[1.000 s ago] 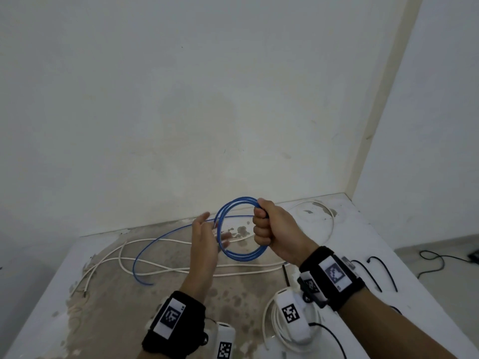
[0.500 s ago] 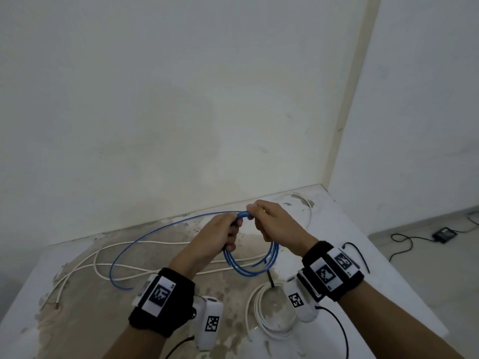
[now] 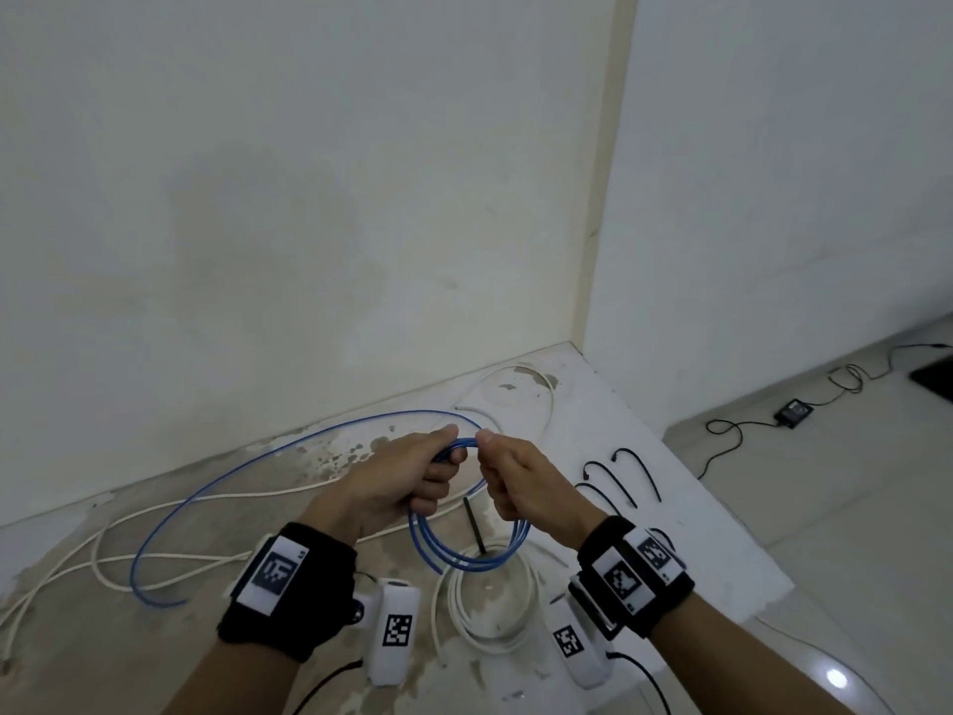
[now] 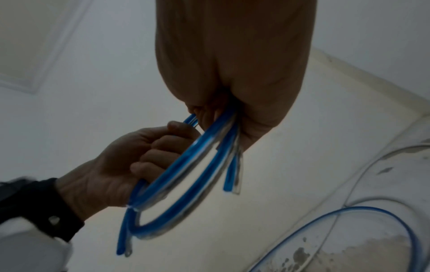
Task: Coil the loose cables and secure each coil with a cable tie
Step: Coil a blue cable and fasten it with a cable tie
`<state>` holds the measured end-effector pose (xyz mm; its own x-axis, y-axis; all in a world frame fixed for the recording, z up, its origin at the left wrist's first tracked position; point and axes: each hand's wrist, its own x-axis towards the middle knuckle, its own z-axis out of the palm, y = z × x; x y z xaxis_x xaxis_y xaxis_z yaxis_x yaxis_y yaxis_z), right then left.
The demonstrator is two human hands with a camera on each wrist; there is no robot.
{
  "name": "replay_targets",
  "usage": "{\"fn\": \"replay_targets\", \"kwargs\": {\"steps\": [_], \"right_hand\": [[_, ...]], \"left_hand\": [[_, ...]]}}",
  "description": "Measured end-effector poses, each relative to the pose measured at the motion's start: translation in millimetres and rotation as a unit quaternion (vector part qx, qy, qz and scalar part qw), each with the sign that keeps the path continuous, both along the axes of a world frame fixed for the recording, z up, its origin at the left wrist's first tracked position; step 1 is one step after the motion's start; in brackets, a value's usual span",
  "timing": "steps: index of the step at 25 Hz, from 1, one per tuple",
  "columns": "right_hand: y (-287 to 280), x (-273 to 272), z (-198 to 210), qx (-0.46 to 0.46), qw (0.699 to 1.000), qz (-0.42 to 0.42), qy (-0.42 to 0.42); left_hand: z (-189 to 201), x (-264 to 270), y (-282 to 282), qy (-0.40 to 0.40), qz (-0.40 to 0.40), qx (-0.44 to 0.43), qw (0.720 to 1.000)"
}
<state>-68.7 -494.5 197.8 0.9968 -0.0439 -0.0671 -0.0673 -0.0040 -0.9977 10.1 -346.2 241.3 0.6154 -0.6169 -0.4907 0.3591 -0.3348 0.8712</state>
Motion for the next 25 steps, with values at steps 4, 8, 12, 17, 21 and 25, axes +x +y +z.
{"fn": "replay_targets", "kwargs": {"steps": [4,8,12,17,21,25], "right_hand": [[-17.4,-8.1,-12.6,-0.01,1.0,-0.021,0.012],[-64.5,-20.8,-47.6,-0.074,0.994,-0.055,0.052],[-155.1,-50.2,-132.1,-0.291,0.924,-0.139,0.204],[-192.2,-91.1,-205.4,-0.506,0.788,-0.129,0.325],[-186.6,-98.8,-207.8,-0.551,0.775,-0.121,0.284],[-189.1,-98.9,-189.3,-0.469,0.831,-0.149,0.259]], "left_hand": [[-16.8,-10.7,-19.0,-0.019,0.016,-0.023,0.999],[-30.0,-11.1,-18.3,-0.023,0.057,-0.008,0.998],[-39.4,-12.8,-9.9,-0.032,0.064,0.019,0.997],[-47.6,-18.4,-9.1,-0.044,0.066,0.058,0.995],[-47.7,-13.6,-2.0,-0.054,0.074,0.065,0.994],[-42.5,-7.8,3.1,-0.069,0.106,0.057,0.99]]}}
